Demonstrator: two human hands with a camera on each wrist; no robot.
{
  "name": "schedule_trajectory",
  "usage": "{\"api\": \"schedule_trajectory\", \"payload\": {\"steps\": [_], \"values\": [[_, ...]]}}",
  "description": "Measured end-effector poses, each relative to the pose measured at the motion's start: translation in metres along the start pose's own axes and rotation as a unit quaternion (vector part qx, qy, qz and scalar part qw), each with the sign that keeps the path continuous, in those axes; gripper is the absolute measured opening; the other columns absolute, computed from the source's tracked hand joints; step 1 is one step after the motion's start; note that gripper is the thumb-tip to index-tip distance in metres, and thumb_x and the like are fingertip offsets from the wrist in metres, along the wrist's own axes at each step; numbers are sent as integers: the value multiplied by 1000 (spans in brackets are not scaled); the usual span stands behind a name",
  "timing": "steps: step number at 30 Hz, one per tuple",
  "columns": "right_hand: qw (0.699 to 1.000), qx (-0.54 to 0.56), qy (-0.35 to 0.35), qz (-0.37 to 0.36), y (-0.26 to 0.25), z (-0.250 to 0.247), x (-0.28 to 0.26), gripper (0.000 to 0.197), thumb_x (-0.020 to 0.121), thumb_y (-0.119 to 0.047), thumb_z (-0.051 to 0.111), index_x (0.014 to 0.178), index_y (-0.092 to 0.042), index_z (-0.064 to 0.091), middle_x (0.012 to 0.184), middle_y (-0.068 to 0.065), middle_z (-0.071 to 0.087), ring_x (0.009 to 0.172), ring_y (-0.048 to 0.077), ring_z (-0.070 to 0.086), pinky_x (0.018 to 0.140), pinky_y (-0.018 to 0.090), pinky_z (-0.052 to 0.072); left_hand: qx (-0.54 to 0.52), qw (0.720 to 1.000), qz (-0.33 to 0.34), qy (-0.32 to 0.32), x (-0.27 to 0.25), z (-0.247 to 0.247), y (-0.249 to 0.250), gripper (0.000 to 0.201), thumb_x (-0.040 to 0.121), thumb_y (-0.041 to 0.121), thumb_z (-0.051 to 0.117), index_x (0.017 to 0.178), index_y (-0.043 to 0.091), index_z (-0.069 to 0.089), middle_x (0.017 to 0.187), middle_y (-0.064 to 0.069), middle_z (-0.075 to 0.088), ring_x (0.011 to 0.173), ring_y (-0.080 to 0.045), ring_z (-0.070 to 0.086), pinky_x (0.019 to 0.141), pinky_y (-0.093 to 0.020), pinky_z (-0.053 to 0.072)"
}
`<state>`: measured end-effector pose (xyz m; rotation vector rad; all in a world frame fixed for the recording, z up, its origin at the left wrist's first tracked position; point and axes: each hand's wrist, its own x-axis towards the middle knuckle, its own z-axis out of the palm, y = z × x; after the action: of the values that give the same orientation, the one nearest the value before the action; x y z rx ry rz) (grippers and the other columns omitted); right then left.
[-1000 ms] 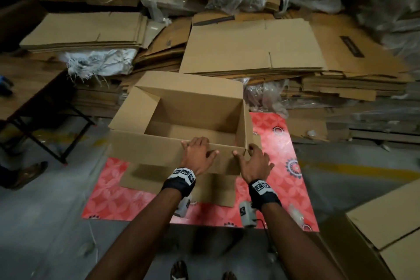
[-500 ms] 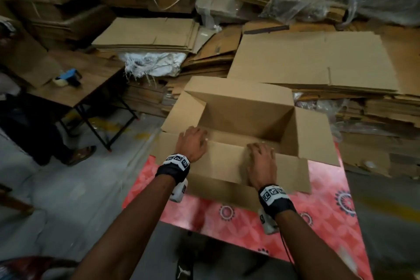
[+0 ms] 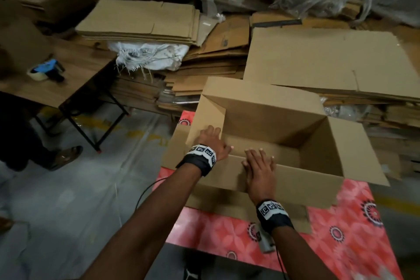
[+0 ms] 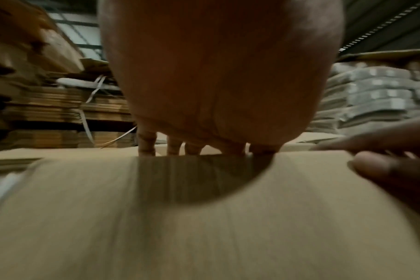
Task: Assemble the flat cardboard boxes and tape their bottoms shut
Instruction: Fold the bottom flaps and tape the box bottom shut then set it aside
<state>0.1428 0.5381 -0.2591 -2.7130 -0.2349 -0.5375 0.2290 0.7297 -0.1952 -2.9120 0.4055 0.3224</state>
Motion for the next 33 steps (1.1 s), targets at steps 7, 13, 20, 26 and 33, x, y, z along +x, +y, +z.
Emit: {"api": "schedule_trajectory", "payload": {"steps": [7, 13, 20, 26, 33], "values": [[1000, -2, 18, 20, -4, 6, 4, 40, 101, -25, 49, 139, -20, 60, 146, 3, 59, 144, 29, 42, 120, 52, 23, -106, 973, 80, 187, -24, -39, -25, 48, 88, 58, 51, 120, 23, 61, 143, -6, 40, 125, -29, 41, 94, -50, 44], [999, -11, 14, 37, -5, 12, 9, 41, 103, -27, 42, 139, -19, 60, 146, 4, 58, 144, 29, 42, 120, 54, 22, -182, 928, -97, 310, -64, -29, -102, 25, 79, 34, 67, 101, 25, 66, 132, -1, 49, 124, -26, 43, 92, -45, 45], [999, -18, 8, 36, -7, 14, 6, 44, 104, -30, 38, 138, -17, 61, 147, 6, 58, 144, 31, 42, 119, 56, 24, -161, 957, 79, 230, -69, 3, -79, 45, 93, 63, 47, 132, 44, 60, 146, -3, 41, 136, -28, 35, 108, -49, 38], [1000, -18, -3, 21, -5, 6, -4, 44, 104, -31, 38, 140, -19, 60, 149, 5, 56, 145, 30, 40, 121, 54, 23, -18, 974, 127, 187, -56, -7, -51, 51, 85, 53, 57, 133, 37, 51, 152, -3, 35, 136, -36, 35, 107, -55, 36], [1000, -8, -2, 8, -9, -3, -18, 42, 103, -29, 40, 137, -18, 62, 147, 5, 57, 144, 30, 42, 120, 54, 26, -209, 863, -17, 460, -78, -16, -88, 33, 88, 22, 58, 120, 15, 63, 120, -6, 61, 109, -27, 54, 92, -43, 45]]}}
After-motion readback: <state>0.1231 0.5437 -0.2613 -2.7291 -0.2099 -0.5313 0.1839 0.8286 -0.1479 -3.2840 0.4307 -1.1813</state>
